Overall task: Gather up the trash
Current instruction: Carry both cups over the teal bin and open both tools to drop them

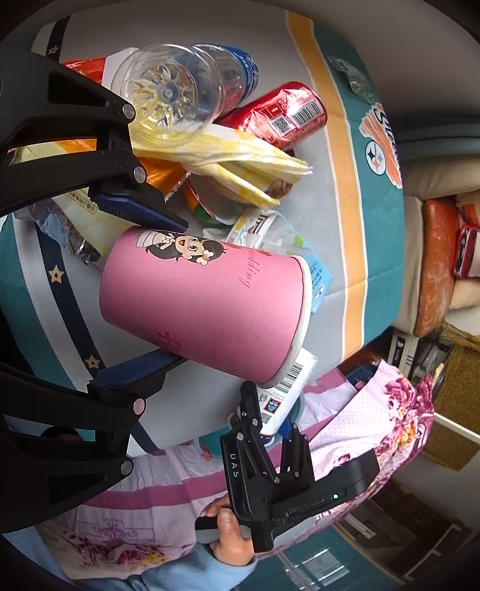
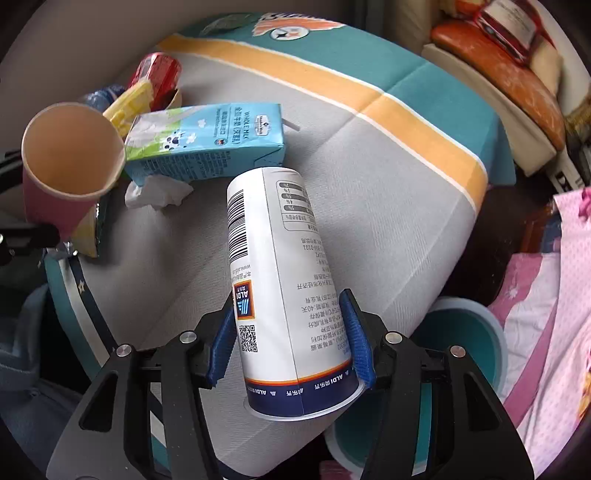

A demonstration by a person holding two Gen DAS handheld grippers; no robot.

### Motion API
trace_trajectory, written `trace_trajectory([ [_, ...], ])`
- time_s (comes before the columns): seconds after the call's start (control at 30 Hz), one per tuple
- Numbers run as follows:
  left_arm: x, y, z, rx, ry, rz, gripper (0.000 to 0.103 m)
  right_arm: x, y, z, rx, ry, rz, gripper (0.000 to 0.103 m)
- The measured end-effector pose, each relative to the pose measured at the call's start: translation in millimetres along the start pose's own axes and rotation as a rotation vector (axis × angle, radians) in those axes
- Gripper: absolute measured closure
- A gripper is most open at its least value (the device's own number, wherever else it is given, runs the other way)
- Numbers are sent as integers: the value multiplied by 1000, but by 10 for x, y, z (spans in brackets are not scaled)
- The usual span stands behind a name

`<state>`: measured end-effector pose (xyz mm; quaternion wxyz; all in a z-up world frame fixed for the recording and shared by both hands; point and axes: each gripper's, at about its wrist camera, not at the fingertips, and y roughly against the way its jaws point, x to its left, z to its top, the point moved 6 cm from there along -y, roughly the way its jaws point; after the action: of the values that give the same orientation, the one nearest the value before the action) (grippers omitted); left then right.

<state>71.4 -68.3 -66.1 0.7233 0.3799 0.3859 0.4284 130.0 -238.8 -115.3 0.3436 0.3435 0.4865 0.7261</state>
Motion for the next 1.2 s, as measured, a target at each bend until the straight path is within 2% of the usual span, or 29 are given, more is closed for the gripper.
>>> trace_trajectory([
  [0.13,-295,-142,98,15,-55,-23,38,-261,317,-234,-104,-201,50,52],
  [0.27,-720,-415,285,31,-137,-43,38,-646,609,-439,-178,-375,27,52],
  [0.37,-1076,-697,424,53,-188,-68,38,-929,772,-669,-209,-479,-22,52],
  [0.57,-1669,-1309,609,117,-267,-103,38,-1416,929,-1093,-234,-633,-68,52],
  [0.8,-1978,-1742,656,186,-296,-119,38,-1660,721,-1359,-188,-716,-84,52],
  [1.07,-1978,-1728,640,171,-287,-128,34,-1703,576,-1428,-162,-739,-72,52],
  [1.13,-1943,-1683,631,164,-278,-125,29,-1681,541,-1415,-154,-736,-68,52],
  [1.2,-1879,-1625,635,142,-259,-116,15,-1651,500,-1402,-143,-734,-63,52],
])
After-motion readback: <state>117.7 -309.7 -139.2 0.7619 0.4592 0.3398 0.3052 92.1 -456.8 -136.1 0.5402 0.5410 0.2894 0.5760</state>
